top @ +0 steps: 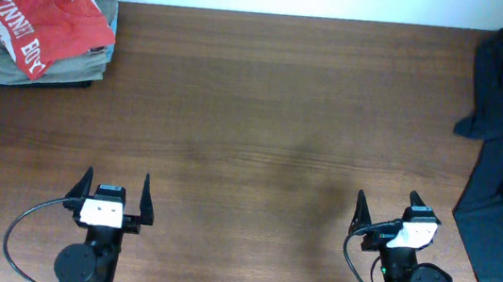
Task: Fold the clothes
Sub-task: 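Move the right gripper toward the dark green shirt at the right edge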
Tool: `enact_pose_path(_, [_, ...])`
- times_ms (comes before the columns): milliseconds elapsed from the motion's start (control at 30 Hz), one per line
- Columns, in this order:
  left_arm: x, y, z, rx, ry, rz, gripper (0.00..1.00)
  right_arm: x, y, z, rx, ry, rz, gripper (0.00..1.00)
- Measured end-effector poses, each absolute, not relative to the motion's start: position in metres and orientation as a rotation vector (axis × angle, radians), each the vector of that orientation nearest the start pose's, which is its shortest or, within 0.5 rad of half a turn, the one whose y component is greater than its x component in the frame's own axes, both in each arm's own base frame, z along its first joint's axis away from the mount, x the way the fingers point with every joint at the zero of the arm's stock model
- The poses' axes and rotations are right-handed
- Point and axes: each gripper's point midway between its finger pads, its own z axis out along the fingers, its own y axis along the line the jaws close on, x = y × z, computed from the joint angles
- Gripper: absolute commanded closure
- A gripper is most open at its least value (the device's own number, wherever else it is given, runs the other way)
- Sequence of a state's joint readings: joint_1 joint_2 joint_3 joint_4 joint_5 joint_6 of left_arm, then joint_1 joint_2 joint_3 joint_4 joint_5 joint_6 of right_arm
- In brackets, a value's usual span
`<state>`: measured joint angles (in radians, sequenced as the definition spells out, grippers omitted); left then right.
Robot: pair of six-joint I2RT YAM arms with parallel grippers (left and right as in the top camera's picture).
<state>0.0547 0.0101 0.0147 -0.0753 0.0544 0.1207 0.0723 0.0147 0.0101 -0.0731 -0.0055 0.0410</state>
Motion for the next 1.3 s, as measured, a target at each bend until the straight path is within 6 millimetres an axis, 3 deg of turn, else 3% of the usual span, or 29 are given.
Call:
enact_pose_path(1033, [0.246,0.004,0.16,0.096,1.639,0.09,0.01,0.246,0.019,0.157,-0.03,1.649,0.091,0.01])
enact_pose_path(1167, [0.246,0.004,0.16,0.096,1.639,0.09,0.01,0.244,0.035,0.163,-0.068,1.626,0.198,0.01])
enact_pose_path(1300, [0.246,0.004,0.16,0.096,1.639,0.09,0.01,0.235,0.067,0.166,-0.125,1.624,0.444,0.01])
